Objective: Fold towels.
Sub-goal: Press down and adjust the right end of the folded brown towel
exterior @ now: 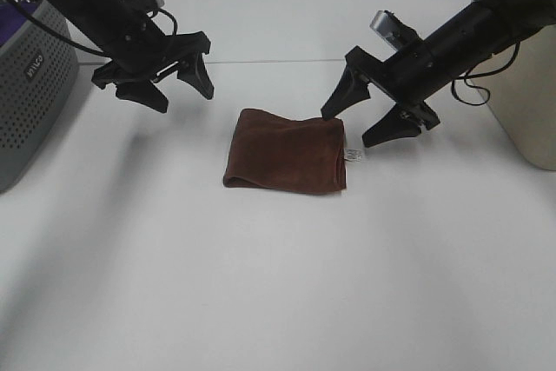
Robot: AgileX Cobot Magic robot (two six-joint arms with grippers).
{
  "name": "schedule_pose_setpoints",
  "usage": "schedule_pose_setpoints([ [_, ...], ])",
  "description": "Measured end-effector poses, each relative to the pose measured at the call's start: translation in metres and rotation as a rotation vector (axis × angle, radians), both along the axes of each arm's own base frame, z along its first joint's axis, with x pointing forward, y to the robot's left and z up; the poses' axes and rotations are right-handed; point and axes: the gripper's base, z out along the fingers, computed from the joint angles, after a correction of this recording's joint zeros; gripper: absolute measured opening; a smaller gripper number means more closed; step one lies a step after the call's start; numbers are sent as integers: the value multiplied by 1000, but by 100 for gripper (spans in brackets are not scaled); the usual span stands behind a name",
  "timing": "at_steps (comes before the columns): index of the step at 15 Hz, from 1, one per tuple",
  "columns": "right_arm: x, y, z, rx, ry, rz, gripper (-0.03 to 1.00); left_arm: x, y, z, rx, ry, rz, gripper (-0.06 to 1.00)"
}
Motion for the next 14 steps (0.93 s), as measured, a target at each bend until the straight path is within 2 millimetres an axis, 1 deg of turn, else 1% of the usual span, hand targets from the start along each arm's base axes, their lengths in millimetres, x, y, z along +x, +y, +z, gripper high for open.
schedule_pose_setpoints([
  [1, -1, -4, -1, -42, 5, 9, 79, 0, -1, -4, -19, 14, 9, 72],
  [3, -2, -7, -2, -66, 6, 17, 79, 0, -4, -17, -44, 67, 16, 72],
  [4, -2, -7, -2, -69, 8, 20, 79, -1, -4, -20, -43, 79, 12, 72],
  [5, -3, -7, -2, -69, 15, 27, 79, -3, -4, -19, -45, 95, 3, 72],
  [7, -7, -7, 0, -68, 45, 60, 79, -6, -4, -10, -41, 92, -24, 72],
  [9, -13, -7, 11, -67, 72, 94, 79, -12, -3, 10, -28, 75, -74, 71],
  [10, -17, -8, 20, -73, 96, 92, 79, -17, -1, 27, -9, 57, -103, 71],
  [12, -26, -12, 47, -126, 115, 76, 79, -31, 5, 66, 40, 23, -158, 71],
  [14, -35, -14, 76, -243, 78, 64, 79, -54, 16, 112, 118, 5, -186, 71],
])
